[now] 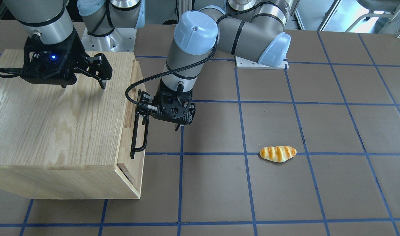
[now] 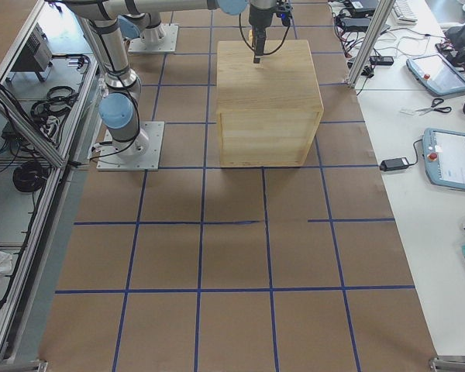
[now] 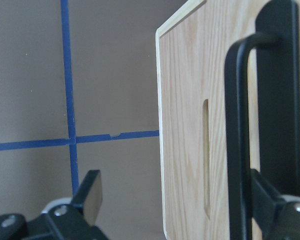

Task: Open upper drawer
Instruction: 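Pull the handle with the left gripper, sliding the drawer out of the cabinet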

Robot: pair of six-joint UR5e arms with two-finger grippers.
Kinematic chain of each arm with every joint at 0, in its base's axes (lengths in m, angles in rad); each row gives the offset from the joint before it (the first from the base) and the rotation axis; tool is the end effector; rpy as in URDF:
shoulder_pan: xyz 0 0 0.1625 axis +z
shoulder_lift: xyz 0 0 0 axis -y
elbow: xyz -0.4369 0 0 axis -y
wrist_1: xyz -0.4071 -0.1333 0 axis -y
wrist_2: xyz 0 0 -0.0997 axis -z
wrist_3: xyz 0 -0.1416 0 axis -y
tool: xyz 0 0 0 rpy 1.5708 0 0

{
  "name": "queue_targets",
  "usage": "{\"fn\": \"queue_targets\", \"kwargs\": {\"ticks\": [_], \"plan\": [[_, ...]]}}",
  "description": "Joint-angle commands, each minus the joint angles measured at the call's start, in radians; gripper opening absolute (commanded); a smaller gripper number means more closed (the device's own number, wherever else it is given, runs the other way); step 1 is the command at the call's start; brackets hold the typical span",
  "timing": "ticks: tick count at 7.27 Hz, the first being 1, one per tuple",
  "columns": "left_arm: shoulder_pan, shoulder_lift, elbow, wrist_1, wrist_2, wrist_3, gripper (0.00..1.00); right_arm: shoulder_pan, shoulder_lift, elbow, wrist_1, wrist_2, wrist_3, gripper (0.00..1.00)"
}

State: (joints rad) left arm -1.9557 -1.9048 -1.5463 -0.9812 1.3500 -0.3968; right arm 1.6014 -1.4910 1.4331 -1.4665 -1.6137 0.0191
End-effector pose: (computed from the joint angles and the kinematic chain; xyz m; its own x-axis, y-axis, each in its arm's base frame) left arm -0.4020 -0.5546 0.3460 -0.9526 0.0454 0.3010 -0.0079 0.9848 -0.1736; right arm 0.1435 -0.5301 0.4756 -0.9990 -0.0135 0.0437 -0.0115 0.9989 0.0455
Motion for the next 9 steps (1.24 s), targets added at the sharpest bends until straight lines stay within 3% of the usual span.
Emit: {"fn": "queue_targets", "kwargs": {"ticks": [1,9], "plan": [[0.021,0.001,-0.003,-0.004,-0.003,0.004,1.00,0.000,0.000,0.000,0.000,0.000,0.001,1.00],[0.155,0.079,-0.083,-0.039,-0.023,0.139,1.00,0.000,0.000,0.000,0.000,0.000,0.001,1.00]]}}
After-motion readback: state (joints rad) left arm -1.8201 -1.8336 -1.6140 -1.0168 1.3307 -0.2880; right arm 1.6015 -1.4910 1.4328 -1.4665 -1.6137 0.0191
